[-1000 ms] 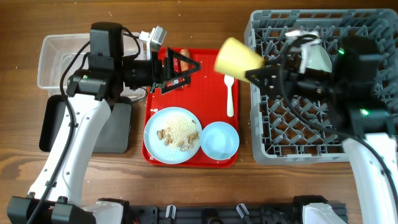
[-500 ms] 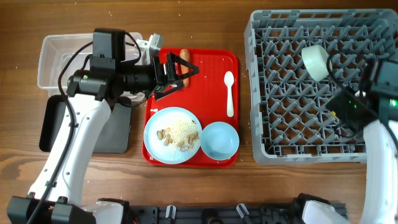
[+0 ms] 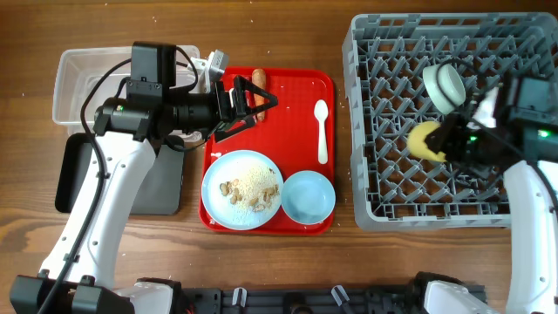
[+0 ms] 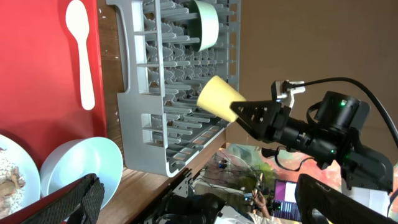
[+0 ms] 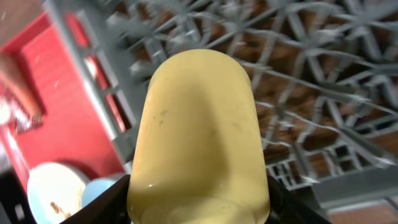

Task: Sort waste into correct bins and load items into the dishwasher rack
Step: 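Carry the yellow cup with the right gripper and lay it in the rack, then grasp the light blue bowl on the tray with the right gripper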

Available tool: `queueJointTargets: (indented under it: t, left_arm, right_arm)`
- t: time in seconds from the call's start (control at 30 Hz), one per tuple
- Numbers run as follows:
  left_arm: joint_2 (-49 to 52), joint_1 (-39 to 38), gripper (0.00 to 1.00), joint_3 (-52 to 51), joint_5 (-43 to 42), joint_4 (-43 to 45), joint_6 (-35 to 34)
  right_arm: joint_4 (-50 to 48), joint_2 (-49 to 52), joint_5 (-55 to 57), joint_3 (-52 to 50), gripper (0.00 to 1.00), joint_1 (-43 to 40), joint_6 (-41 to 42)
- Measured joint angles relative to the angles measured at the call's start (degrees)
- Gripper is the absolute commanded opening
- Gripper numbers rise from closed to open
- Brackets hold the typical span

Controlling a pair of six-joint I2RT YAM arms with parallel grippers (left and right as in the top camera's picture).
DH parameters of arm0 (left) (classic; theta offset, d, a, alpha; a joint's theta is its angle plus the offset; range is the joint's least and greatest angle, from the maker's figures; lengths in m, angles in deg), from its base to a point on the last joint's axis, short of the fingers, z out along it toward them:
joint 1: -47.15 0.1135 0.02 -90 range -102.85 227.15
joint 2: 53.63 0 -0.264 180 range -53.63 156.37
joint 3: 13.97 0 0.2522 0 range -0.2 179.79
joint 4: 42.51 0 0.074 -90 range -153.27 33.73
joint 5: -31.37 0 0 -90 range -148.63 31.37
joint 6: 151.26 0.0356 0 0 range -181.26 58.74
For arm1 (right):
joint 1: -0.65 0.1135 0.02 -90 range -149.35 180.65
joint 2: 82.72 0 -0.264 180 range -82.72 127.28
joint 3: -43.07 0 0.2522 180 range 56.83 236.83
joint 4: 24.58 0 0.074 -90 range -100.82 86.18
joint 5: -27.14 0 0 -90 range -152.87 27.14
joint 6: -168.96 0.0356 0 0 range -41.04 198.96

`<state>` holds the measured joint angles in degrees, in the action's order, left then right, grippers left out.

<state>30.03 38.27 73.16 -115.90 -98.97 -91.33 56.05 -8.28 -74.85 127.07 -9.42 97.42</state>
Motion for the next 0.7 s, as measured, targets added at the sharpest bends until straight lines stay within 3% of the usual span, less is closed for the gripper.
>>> queueJointTargets:
  t: [0.13, 0.2, 0.23, 0.37, 0.53, 0.7]
  left_arm:
    - [0.0, 0.0, 1.0, 0.0, 0.1, -0.1, 0.0]
    - [0.0, 0.0, 1.0, 0.0, 0.3, -0.2, 0.0]
    - [0.0, 0.0, 1.0, 0.0, 0.3, -0.2, 0.0]
    - [0.0, 0.0, 1.0, 0.0, 0.4, -2.1, 0.0]
    - [0.0, 0.0, 1.0, 0.0, 0.6, -2.3, 0.0]
    - [0.0, 0.0, 0.99, 0.0, 1.9, -2.4, 0.1]
  right_arm:
    - [-3.1, 1.0, 4.5, 0.0, 0.38, 11.1, 1.1]
    - [-5.0, 3.0, 5.6, 0.0, 0.73, 14.1, 1.8]
    - [-4.9, 4.7, 6.6, 0.0, 0.77, 15.6, 2.7]
    - [-3.4, 8.8, 9.3, 0.0, 0.73, 17.3, 6.5]
    - [-6.2, 3.8, 3.4, 4.0, 0.5, 17.6, -0.6]
    - [-8.1, 2.4, -2.3, 4.6, 0.54, 27.6, -8.2]
